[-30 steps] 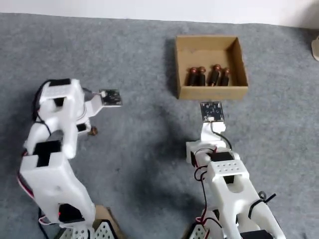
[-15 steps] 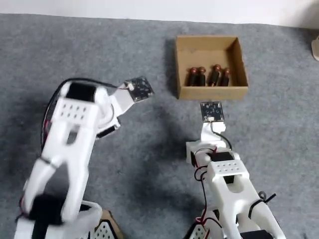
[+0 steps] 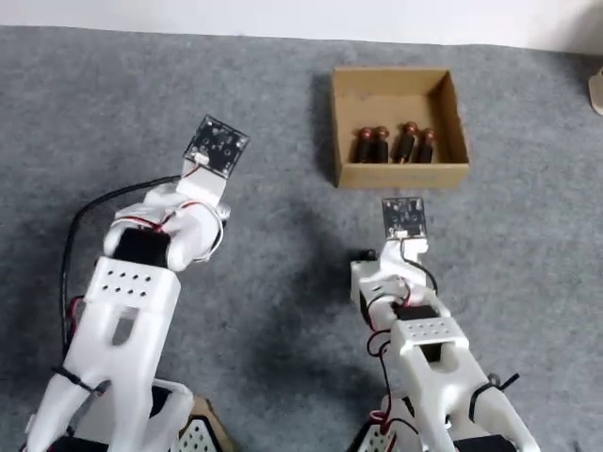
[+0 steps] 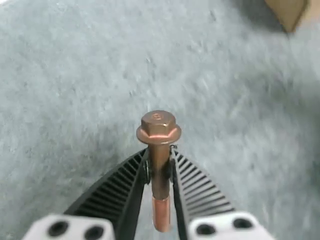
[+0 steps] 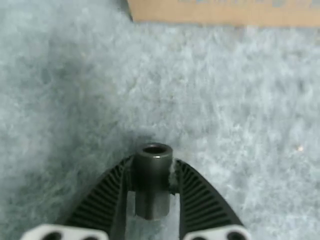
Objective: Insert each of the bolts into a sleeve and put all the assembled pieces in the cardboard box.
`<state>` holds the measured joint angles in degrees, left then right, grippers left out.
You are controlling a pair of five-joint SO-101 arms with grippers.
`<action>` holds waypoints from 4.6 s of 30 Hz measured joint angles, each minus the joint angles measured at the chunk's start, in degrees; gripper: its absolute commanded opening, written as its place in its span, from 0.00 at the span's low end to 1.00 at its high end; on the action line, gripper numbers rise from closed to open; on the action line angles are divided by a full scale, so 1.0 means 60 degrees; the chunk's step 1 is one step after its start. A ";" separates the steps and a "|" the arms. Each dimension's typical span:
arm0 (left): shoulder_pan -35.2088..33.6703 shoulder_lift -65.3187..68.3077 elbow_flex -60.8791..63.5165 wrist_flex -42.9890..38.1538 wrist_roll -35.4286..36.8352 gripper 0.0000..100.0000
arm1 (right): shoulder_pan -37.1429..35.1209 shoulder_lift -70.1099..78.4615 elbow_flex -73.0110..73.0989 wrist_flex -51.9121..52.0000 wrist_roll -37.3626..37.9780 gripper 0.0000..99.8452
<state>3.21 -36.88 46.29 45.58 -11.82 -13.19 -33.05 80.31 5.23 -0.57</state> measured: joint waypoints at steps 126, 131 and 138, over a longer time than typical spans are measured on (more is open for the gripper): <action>0.3722 -0.0103 0.5363 -1.1121 0.6022 0.12 | -0.2593 -0.0484 0.2505 -0.7062 0.1817 0.01; 0.3839 -0.0117 0.5553 -1.1121 0.6154 0.32 | -0.2183 -0.1817 0.2520 -0.5846 0.1817 0.01; 0.3912 -0.0117 0.5729 -1.1121 0.6579 0.39 | -0.2110 -0.4190 0.2549 -0.3223 0.1817 0.01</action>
<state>26.68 -37.58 80.66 -21.14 27.65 -25.85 -58.20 95.60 -14.11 10.33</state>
